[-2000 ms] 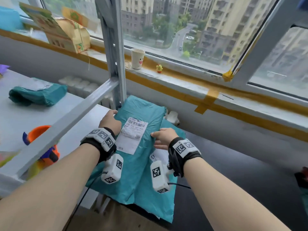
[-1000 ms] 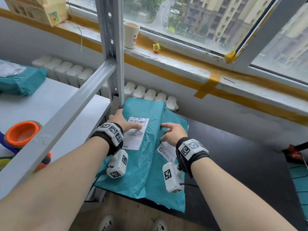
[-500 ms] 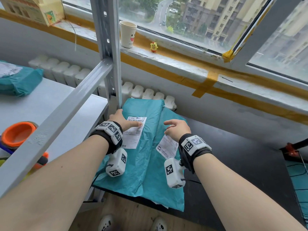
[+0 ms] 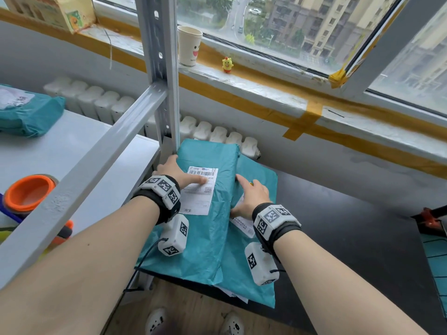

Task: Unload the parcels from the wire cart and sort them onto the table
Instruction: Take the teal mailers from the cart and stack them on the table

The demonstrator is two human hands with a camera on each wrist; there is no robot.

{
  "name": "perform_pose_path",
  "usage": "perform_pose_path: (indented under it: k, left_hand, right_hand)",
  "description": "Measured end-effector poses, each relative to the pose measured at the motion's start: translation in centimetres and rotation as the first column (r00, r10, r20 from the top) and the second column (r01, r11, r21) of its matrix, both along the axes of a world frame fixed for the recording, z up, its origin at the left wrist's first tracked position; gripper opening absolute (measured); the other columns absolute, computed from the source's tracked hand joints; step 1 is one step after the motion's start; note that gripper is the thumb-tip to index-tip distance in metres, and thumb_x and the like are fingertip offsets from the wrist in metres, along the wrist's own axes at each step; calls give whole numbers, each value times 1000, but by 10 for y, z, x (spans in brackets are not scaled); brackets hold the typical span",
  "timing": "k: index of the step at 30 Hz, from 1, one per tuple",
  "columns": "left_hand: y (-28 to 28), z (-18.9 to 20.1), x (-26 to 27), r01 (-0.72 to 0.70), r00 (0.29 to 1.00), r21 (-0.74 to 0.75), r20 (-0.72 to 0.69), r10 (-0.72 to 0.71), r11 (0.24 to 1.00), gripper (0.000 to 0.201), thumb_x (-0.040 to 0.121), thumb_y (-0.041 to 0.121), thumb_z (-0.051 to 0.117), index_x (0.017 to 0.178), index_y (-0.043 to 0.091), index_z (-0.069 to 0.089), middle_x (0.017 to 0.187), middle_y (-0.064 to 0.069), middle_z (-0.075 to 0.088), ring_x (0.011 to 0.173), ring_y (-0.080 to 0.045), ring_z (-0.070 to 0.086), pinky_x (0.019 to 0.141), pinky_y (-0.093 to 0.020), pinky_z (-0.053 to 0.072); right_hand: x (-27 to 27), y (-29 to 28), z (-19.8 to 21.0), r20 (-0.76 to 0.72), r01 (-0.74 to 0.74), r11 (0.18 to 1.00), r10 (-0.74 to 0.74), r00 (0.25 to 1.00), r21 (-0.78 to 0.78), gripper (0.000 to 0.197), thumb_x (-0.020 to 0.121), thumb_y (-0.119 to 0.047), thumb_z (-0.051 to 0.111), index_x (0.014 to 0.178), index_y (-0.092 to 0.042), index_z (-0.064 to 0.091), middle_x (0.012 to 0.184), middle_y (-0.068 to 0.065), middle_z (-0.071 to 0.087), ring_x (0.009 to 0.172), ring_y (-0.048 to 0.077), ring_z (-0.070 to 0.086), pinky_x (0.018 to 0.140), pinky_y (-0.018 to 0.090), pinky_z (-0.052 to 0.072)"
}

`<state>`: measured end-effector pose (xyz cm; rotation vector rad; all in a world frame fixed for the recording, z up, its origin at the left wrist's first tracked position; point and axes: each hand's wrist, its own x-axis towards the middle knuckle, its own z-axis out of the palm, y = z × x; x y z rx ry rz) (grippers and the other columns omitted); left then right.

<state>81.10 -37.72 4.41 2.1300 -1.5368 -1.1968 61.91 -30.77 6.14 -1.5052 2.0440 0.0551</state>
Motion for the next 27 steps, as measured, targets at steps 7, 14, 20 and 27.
perform_pose_path:
  k: [7, 14, 20, 27]
  left_hand:
    - [-10, -5, 7, -93, 991, -110, -110, 81, 990, 101, 59, 30, 89, 143, 21, 33, 144, -8, 39, 128, -26, 44, 109, -36, 34]
    - [-11, -9, 1, -93, 984, -90, -162, 78, 992, 100, 61, 26, 88, 144, 19, 32, 145, -8, 37, 131, -24, 40, 112, -33, 29]
    - [-10, -9, 2, -77, 986, -91, -156, 62, 993, 100, 62, 28, 87, 144, 21, 32, 146, -8, 36, 131, -24, 40, 112, -35, 30]
    - [-6, -1, 5, -47, 987, -160, -160, 21, 986, 101, 58, 31, 89, 142, 22, 36, 143, -7, 38, 129, -23, 42, 112, -36, 32]
  right_hand:
    - [-3, -8, -5, 99, 1, 998, -7, 995, 58, 104, 71, -35, 79, 148, -46, 10, 157, 12, 9, 143, 32, 20, 116, 42, 24]
    - [-43, -3, 1, 312, 175, 984, -171, 935, 14, 87, 71, -21, 82, 146, -25, 36, 150, -1, 37, 138, 17, 35, 107, 27, 30]
    - [-57, 11, -18, 278, 494, 850, -527, 803, 186, 117, 60, -54, 82, 149, -12, 20, 152, 7, 33, 135, 27, 40, 108, 41, 37]
    - [-69, 3, -2, 371, 637, 766, -617, 694, 84, 40, 74, -13, 79, 110, -5, 62, 117, 6, 65, 97, 22, 61, 86, 31, 48]
